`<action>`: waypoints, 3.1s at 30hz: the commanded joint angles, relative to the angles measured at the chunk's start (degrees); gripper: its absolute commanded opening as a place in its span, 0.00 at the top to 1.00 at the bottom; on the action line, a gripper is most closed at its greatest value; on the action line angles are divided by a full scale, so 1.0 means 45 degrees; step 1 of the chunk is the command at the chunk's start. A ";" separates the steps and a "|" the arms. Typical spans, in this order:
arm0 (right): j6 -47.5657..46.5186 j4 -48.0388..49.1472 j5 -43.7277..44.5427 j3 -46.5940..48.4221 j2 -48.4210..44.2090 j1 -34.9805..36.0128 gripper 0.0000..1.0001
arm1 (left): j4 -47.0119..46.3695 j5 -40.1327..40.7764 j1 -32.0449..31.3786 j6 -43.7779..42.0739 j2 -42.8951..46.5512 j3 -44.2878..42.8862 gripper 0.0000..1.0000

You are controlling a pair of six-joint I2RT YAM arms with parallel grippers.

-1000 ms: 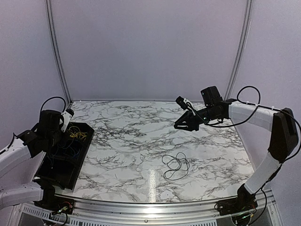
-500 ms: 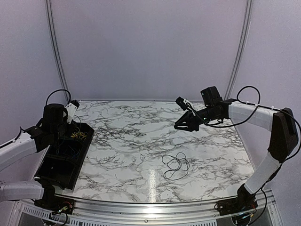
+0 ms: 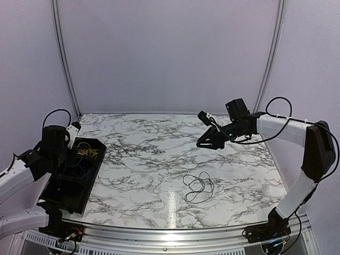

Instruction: Untangle the cables

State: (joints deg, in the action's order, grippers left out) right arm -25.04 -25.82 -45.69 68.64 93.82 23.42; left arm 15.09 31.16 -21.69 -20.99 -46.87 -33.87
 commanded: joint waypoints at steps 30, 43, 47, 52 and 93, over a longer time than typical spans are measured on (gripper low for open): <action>-0.0236 -0.0306 0.0156 0.0554 0.0199 0.0137 0.70 | -0.1815 0.0063 0.0187 0.0773 -0.1953 0.0259 1.00; -0.0227 -0.0355 0.0075 0.0605 0.0362 0.0147 0.70 | 0.1111 0.1581 0.0187 0.1235 -0.1755 0.0518 1.00; -0.0255 -0.0375 0.0114 0.0596 0.0325 0.0147 0.70 | 0.1412 0.2155 0.0175 0.1261 -0.2581 0.0473 1.00; -0.0295 -0.0403 0.0095 0.0622 0.0303 0.0147 0.70 | 0.1557 0.1936 0.0187 0.1408 -0.3491 0.0153 1.00; -0.0546 -0.0814 0.0189 0.0809 0.0460 0.0269 0.70 | 0.2076 -0.2105 -0.0194 0.5716 -0.5273 -0.3430 0.73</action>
State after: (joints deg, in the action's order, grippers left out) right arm -26.81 -28.53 -45.28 69.63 95.48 23.97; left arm 26.85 24.69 -22.50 0.38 -65.17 -49.87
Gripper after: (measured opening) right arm 0.302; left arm 0.329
